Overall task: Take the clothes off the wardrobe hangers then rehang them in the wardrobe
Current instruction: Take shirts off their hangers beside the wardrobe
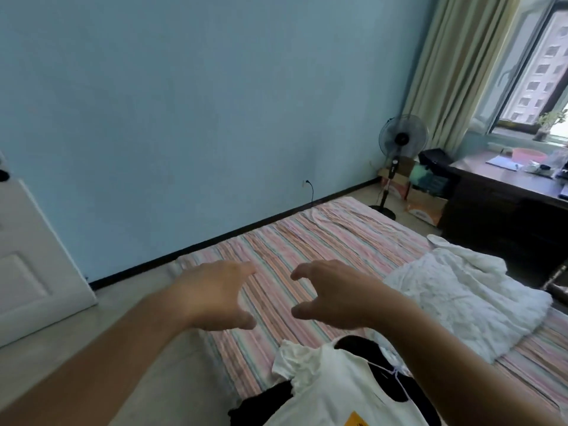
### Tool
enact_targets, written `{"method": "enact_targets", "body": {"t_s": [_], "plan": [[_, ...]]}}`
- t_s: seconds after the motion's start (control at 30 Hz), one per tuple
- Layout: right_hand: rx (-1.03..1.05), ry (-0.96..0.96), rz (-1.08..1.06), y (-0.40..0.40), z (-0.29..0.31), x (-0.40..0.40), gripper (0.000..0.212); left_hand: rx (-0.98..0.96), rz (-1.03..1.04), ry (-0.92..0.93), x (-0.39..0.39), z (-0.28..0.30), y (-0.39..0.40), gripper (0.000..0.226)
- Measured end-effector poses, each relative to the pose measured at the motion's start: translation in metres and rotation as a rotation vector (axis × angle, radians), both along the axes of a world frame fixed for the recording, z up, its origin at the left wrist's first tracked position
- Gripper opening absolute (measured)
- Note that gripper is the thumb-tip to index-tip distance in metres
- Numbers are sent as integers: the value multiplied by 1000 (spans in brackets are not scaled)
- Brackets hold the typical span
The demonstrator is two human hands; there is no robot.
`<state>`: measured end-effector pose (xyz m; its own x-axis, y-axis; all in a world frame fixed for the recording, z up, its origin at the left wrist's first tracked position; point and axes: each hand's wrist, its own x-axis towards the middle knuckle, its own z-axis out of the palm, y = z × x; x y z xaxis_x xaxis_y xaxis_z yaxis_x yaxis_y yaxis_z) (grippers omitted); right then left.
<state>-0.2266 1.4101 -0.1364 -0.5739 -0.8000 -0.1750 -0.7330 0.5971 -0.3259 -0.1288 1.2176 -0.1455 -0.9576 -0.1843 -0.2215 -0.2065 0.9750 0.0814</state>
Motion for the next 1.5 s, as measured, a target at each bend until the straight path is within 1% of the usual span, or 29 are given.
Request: {"method": "enact_targets", "body": {"t_s": [0.1,0.27,0.33,0.47,0.63,0.77,0.83,0.87,0.97,1.0,1.1,1.13,1.23,1.37,1.5], "plan": [[-39,59,92,-31,46,48,66,-27,74,98,64,44,-20,80],[-77,105,295,-78,96,123,65,14,210,136,169,85,-46,64],[-87,124,382,-96,112,150,63,9,275,148,207,98,-52,65],[-88,167,574,-131,145,199,58,11,420,187,273,120,-57,79],[-135,231,822,-169,174,256,55,49,632,256,353,148,-50,69],[-184,236,1015,-193,184,300,51,20,866,312,414,163,-33,80],[-208,237,1098,-204,184,322,50,-5,962,319,440,169,-21,81],[-223,237,1145,-209,184,336,51,-11,1015,326,455,172,-13,77],[-233,233,1296,-219,181,382,54,15,1165,368,501,175,19,56],[-229,232,1345,-220,180,398,53,3,1209,367,516,175,29,57],[-220,224,1472,-222,178,442,50,-55,1361,299,558,173,59,78],[-213,210,1502,-222,178,456,51,-64,1410,280,571,172,68,81],[-193,174,1576,-219,177,496,57,-81,1540,243,608,172,92,82],[-190,122,1675,-215,172,546,55,-102,1692,236,657,167,120,85],[-202,73,1756,-208,171,592,52,-115,1809,244,702,166,150,83]]}}
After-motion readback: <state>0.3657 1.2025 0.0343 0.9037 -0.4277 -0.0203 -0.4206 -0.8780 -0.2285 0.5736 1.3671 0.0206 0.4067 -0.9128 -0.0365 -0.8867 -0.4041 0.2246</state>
